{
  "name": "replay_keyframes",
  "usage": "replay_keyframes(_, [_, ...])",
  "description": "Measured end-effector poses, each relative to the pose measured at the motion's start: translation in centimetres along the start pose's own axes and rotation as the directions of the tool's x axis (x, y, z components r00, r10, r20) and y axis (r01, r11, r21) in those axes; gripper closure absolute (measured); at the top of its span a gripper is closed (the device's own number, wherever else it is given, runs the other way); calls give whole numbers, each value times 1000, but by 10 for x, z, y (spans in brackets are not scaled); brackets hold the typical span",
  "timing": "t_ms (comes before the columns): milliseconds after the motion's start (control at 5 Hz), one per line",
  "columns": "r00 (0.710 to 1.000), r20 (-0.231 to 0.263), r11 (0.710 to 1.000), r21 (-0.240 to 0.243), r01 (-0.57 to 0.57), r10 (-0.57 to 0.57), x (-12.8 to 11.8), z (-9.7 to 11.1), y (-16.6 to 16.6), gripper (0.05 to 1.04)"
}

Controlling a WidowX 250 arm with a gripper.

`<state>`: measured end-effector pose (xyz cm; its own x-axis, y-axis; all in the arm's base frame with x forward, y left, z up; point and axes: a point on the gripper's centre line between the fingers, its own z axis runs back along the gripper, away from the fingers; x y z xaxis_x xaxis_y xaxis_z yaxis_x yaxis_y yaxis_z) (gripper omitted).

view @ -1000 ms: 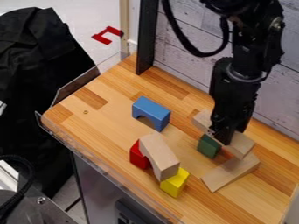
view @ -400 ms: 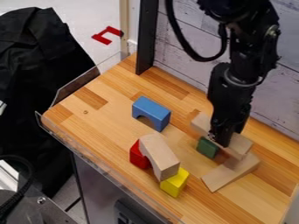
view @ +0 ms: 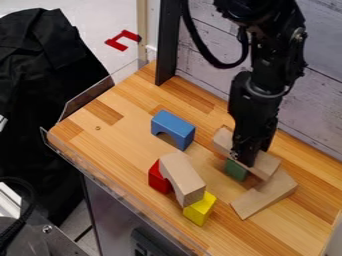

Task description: Put the rectangular block on the cube

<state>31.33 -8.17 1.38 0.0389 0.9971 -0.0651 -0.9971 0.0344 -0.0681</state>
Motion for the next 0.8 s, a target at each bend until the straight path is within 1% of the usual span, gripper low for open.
replay_keyframes(200, [1000,-8,1000,-5,-6,6,0,0,-1,578])
replay_keyframes(400, [1000,-16,1000,-6,3,-3,-1,0,-2,508])
replay_keyframes(600, [1000,-23,1000,-10,19,-19,-3,1,-5,203])
replay_keyframes(800, [999,-27,1000,-8,25,-25,-4,0,-5,67])
